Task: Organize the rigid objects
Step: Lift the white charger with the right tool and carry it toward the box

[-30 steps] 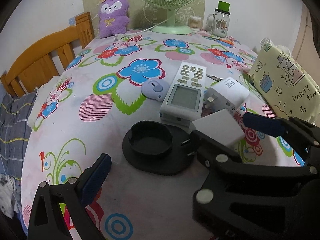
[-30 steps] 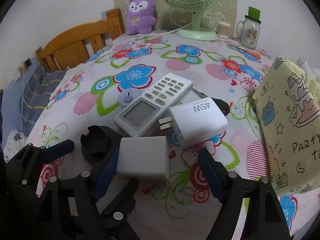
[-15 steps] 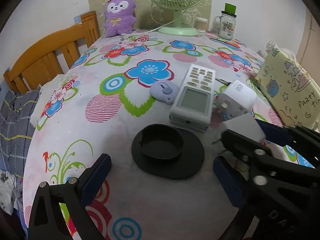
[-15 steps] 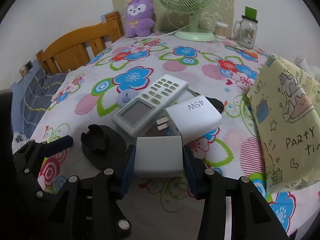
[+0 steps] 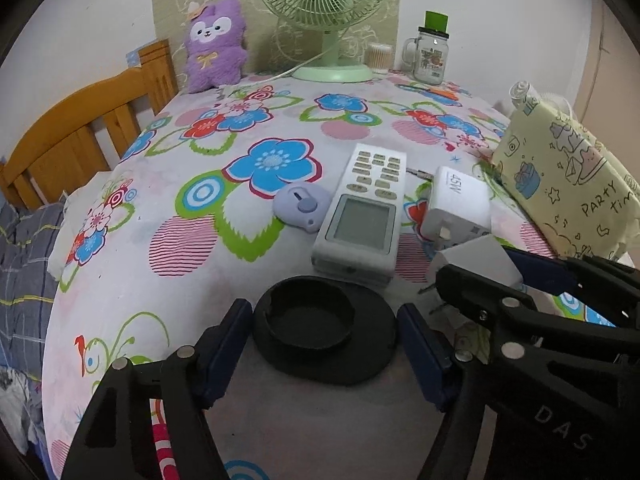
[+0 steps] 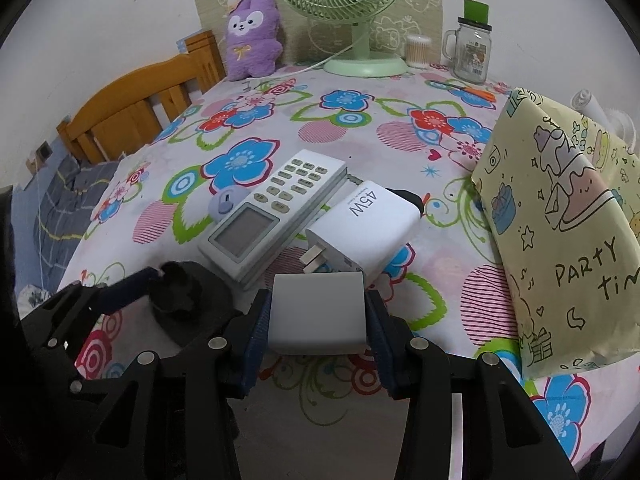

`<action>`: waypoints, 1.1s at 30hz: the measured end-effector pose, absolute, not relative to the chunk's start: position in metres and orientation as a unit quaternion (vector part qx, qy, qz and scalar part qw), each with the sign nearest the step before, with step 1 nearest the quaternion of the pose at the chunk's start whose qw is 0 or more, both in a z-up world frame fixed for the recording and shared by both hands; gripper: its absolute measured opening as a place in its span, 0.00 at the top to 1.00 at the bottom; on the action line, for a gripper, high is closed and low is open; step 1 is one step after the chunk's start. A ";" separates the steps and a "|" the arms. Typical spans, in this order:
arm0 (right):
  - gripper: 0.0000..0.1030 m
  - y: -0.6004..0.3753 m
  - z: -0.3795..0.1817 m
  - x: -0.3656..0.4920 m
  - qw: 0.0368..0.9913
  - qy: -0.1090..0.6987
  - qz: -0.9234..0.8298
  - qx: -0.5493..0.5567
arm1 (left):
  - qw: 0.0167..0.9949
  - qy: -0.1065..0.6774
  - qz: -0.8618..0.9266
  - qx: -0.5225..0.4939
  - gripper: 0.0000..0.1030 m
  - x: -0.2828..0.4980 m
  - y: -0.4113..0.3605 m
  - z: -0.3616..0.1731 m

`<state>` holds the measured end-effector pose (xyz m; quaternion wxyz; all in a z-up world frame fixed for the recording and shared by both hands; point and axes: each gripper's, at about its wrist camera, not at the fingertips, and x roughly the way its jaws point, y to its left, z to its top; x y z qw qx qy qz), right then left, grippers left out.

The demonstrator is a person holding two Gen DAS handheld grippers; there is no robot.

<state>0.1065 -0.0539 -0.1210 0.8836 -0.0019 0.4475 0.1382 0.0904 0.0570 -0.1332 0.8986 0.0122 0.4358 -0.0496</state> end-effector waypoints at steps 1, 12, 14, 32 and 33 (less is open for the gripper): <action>0.53 -0.054 -0.121 0.106 0.884 0.447 0.138 -0.002 | 0.899 0.435 -0.050 0.012 0.26 0.091 0.057 -0.133; 0.53 -0.059 -0.120 0.102 0.884 0.449 0.131 -0.001 | 0.895 0.443 -0.047 0.004 0.26 0.082 0.049 -0.130; 0.53 -0.062 -0.119 0.101 0.884 0.449 0.129 0.000 | 0.896 0.442 -0.048 0.004 0.26 0.079 0.047 -0.128; 0.52 -0.083 -0.095 0.073 0.898 0.426 0.106 0.006 | 0.903 0.428 -0.038 0.007 0.26 0.057 0.028 -0.101; 0.52 -0.084 -0.093 0.071 0.899 0.425 0.106 0.006 | 0.904 0.426 -0.038 0.007 0.26 0.056 0.027 -0.099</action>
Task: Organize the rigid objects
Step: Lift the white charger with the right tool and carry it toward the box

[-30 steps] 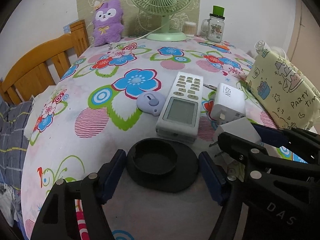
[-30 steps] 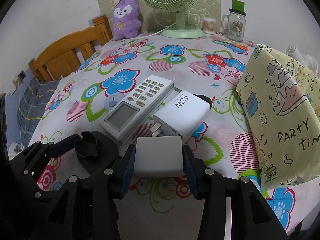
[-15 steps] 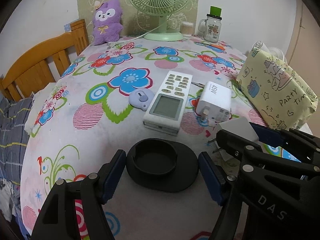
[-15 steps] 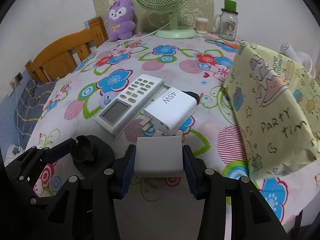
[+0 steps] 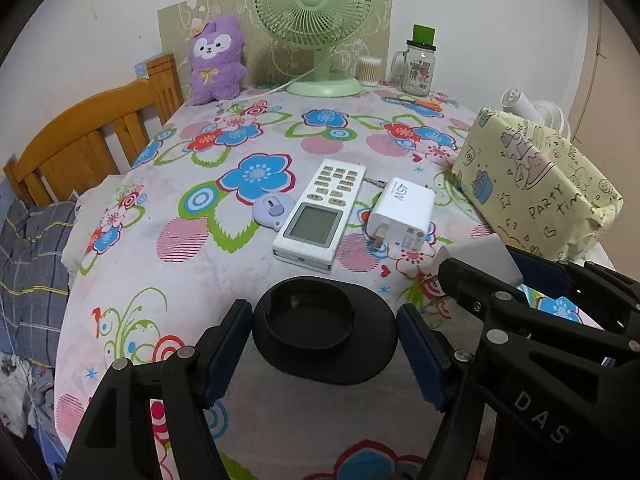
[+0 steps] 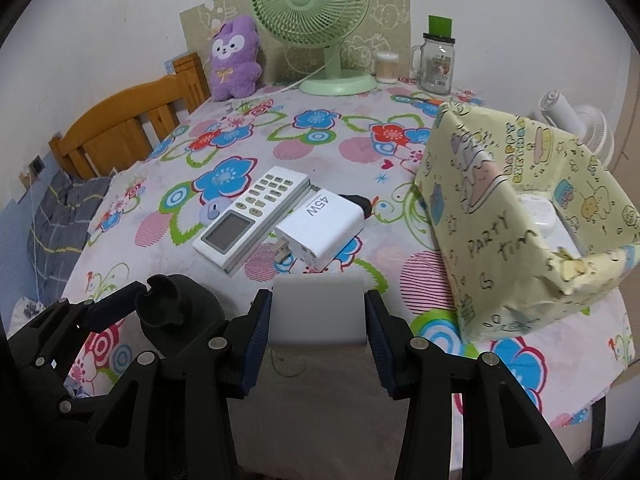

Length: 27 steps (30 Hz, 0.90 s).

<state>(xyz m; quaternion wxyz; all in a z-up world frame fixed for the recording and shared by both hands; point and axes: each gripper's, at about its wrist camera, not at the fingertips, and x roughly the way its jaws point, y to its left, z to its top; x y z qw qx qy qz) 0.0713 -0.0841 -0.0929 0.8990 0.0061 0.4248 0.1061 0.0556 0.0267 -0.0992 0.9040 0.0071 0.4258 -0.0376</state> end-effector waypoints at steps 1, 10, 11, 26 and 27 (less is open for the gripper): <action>0.52 -0.085 -0.091 0.070 0.900 0.423 0.106 0.006 | 0.905 0.424 -0.037 0.008 0.26 0.054 0.026 -0.097; 0.52 -0.093 -0.073 0.060 0.905 0.413 0.104 0.007 | 0.910 0.413 -0.030 0.011 0.26 0.046 0.017 -0.080; 0.52 -0.094 -0.071 0.059 0.905 0.412 0.104 0.007 | 0.911 0.412 -0.030 0.011 0.26 0.045 0.016 -0.077; 0.52 -0.117 -0.032 0.061 0.917 0.388 0.093 0.007 | 0.922 0.384 -0.036 0.025 0.26 0.044 -0.008 -0.036; 0.52 -0.119 -0.029 0.062 0.918 0.385 0.092 0.008 | 0.923 0.382 -0.038 0.027 0.26 0.043 -0.011 -0.034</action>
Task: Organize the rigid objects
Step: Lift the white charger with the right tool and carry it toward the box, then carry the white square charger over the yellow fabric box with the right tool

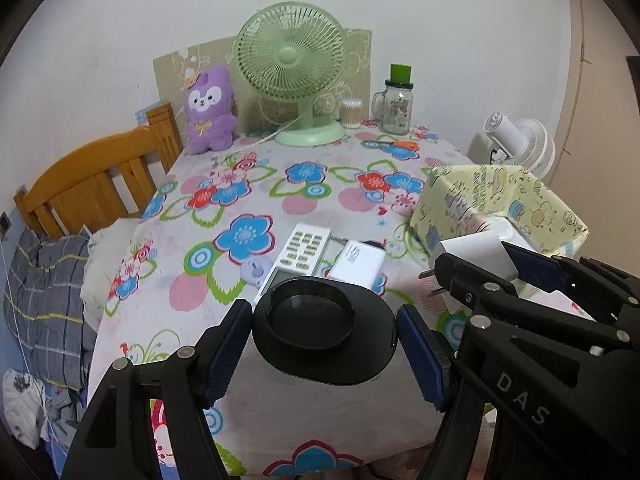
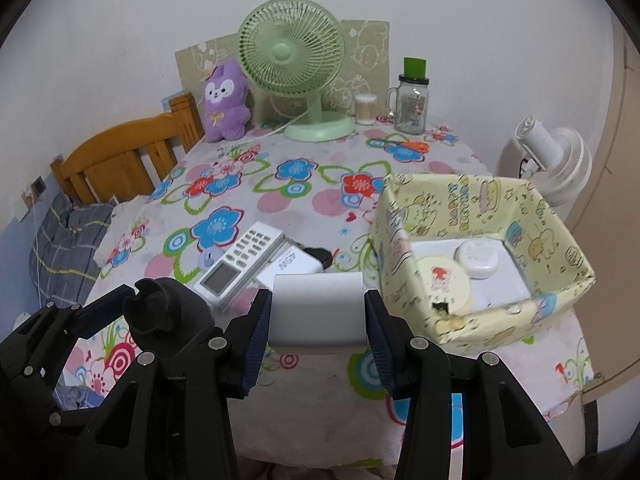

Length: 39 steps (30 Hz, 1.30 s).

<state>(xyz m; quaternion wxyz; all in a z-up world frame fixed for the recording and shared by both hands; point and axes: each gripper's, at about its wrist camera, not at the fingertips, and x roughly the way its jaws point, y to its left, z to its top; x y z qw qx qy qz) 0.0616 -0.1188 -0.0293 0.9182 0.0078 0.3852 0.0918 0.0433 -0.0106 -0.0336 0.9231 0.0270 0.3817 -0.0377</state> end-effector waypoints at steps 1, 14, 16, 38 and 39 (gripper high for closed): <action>0.52 -0.121 -0.027 0.062 0.919 0.383 0.091 0.008 | 0.924 0.379 -0.038 0.029 0.26 0.043 -0.013 -0.031; 0.53 -0.149 -0.004 0.069 0.927 0.366 0.080 0.014 | 0.930 0.362 -0.049 0.038 0.26 0.050 -0.039 -0.008; 0.52 -0.153 -0.002 0.071 0.928 0.364 0.078 0.015 | 0.930 0.361 -0.050 0.040 0.26 0.052 -0.042 -0.006; 0.52 -0.207 0.004 0.101 0.931 0.361 0.044 0.030 | 0.928 0.359 -0.090 0.051 0.26 0.090 -0.094 0.000; 0.52 -0.210 0.004 0.102 0.931 0.362 0.043 0.031 | 0.927 0.360 -0.093 0.052 0.26 0.092 -0.097 -0.001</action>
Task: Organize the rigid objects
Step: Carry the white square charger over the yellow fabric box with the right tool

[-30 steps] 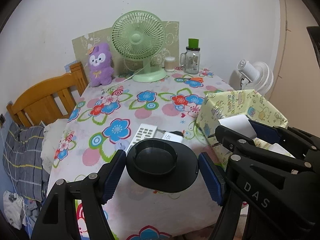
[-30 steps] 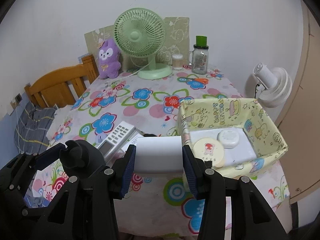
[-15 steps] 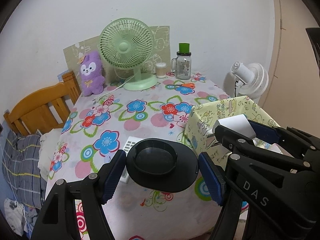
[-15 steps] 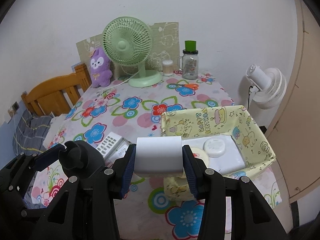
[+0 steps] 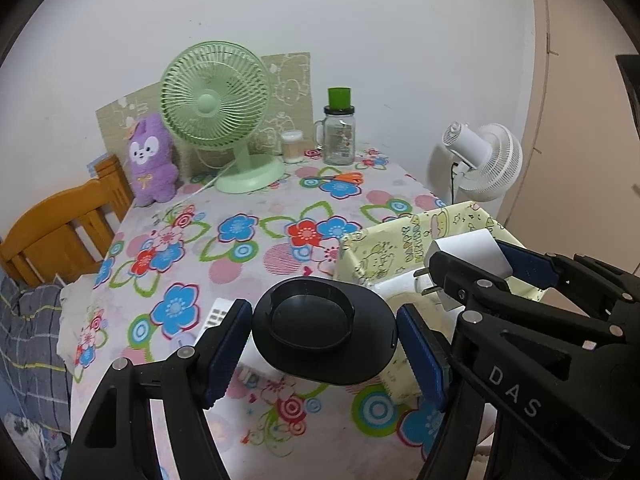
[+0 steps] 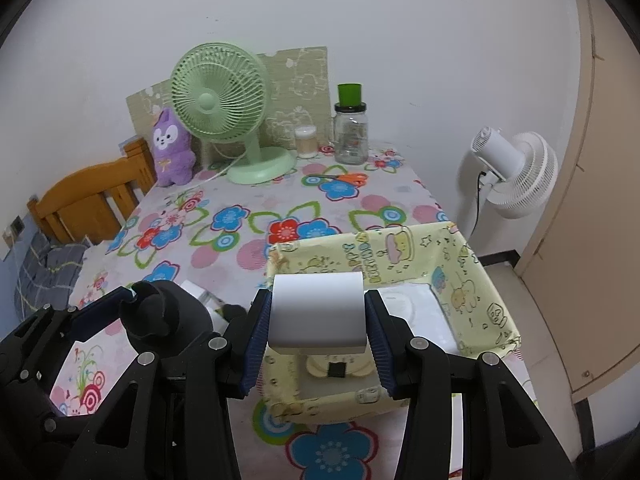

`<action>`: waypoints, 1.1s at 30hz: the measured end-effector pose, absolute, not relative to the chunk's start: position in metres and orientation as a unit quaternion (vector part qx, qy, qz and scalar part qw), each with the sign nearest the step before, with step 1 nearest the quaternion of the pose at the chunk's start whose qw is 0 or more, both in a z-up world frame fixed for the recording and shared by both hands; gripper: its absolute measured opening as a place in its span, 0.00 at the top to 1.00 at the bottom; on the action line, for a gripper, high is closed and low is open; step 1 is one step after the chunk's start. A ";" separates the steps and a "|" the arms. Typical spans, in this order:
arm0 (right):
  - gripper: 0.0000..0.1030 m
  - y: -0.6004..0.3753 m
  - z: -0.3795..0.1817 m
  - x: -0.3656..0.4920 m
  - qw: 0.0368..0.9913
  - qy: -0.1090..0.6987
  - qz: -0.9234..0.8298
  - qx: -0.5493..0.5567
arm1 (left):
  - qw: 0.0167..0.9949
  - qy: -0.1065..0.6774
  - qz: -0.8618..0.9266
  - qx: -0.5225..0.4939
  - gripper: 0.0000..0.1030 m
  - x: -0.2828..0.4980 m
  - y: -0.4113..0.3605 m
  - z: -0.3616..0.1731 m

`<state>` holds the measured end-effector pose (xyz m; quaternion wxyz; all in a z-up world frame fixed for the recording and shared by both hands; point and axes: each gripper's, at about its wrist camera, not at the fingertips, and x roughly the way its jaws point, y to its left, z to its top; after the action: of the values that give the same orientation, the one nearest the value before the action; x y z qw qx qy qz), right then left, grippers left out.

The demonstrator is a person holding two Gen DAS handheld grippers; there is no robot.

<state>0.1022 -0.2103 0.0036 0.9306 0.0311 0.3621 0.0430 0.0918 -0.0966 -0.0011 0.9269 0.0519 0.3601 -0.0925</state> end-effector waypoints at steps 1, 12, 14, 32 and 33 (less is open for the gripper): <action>0.52 -0.213 0.003 0.103 0.930 0.363 0.041 0.032 | 0.926 0.361 -0.095 0.052 0.26 0.094 -0.100 -0.002; 0.52 -0.243 -0.002 0.116 0.928 0.369 0.023 0.047 | 0.919 0.370 -0.124 0.060 0.26 0.114 -0.128 -0.007; 0.52 -0.248 -0.003 0.119 0.927 0.372 0.021 0.051 | 0.917 0.372 -0.128 0.063 0.26 0.118 -0.133 -0.009; 0.52 -0.288 -0.020 0.154 0.917 0.391 0.015 0.077 | 0.896 0.410 -0.161 0.062 0.26 0.167 -0.166 -0.028; 0.52 -0.289 -0.022 0.157 0.915 0.394 0.016 0.079 | 0.894 0.412 -0.162 0.062 0.26 0.169 -0.167 -0.030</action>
<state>0.1566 -0.2894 -0.0216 0.9154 0.0793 0.3943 0.0159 0.1688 -0.1675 -0.0299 0.8944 0.0623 0.4123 -0.1621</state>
